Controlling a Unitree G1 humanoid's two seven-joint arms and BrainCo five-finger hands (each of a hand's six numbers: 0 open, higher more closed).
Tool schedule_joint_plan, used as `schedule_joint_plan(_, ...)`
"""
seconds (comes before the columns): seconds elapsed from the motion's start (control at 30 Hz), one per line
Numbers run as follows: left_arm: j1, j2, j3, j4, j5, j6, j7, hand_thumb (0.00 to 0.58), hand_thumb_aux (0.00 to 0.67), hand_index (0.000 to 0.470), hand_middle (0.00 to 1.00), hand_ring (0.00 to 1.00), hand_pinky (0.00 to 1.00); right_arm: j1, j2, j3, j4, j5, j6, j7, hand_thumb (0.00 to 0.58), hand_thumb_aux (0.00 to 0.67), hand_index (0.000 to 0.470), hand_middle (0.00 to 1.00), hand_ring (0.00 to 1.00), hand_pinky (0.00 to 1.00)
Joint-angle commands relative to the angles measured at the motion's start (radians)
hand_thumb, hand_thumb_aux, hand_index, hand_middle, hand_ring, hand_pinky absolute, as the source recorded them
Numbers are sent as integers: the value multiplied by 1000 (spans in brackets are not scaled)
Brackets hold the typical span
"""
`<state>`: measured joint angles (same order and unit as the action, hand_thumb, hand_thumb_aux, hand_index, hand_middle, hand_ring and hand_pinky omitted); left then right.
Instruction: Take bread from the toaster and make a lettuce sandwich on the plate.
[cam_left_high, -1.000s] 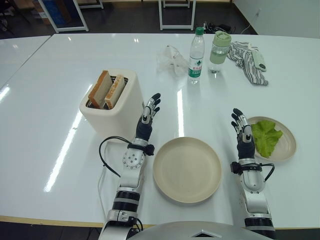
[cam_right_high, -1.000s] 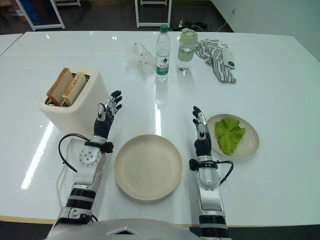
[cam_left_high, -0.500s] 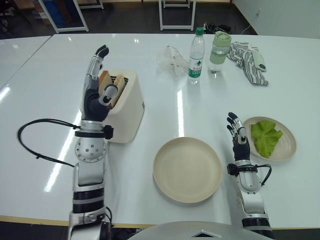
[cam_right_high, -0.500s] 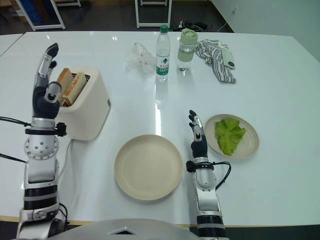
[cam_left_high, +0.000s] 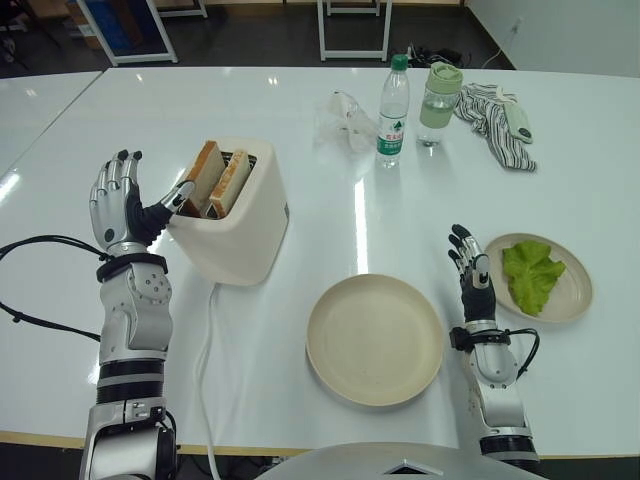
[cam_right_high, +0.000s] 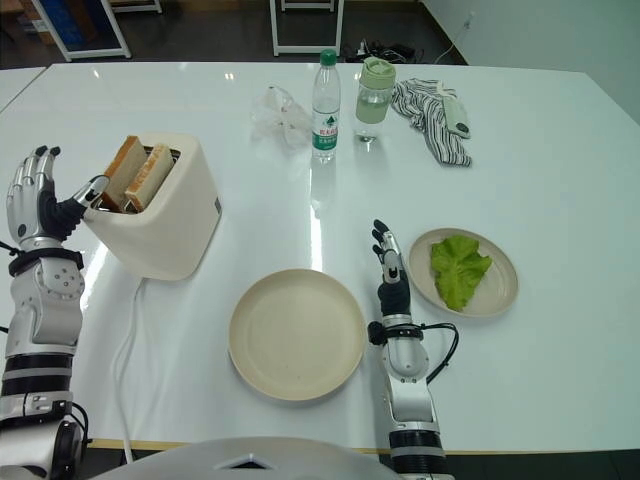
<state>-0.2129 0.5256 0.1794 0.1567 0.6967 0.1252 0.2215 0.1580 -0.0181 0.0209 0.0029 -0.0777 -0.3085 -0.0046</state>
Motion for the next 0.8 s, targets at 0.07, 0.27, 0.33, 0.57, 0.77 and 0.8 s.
schedule_joint_plan(0.07, -12, 13, -32, 18, -12, 24, -7, 0, 0, 0, 0, 0, 0, 5, 4, 0, -3, 12, 8, 1, 0, 0, 0, 0, 0, 0)
schedule_joint_plan(0.27, 0, 18, -79, 13, -7, 33, -19, 0, 0, 0, 0, 0, 0, 7, 1, -5, 1, 13, 7, 0, 0, 0, 0, 0, 0, 0)
schedule_joint_plan(0.33, 0, 22, -92, 20, -4, 42, -23, 0, 0, 0, 0, 0, 0, 8, 2, -5, 0, 13, 8, -1, 0, 0, 0, 0, 0, 0)
schedule_joint_plan(0.57, 4, 33, -113, 25, -3, 66, -18, 198, 126, 88, 0, 0, 0, 13, 1, -7, -7, 13, 10, -2, 0, 0, 0, 0, 0, 0)
schedule_joint_plan(0.77, 7, 35, -121, 17, -18, 66, -26, 569, 578, 405, 0, 0, 0, 19, 0, -11, -9, 15, 10, -2, 0, 0, 0, 0, 0, 0)
schedule_joint_plan(0.8, 8, 34, -123, 15, -24, 62, -32, 573, 596, 418, 0, 0, 0, 19, 0, -12, -10, 15, 10, -2, 0, 0, 0, 0, 0, 0)
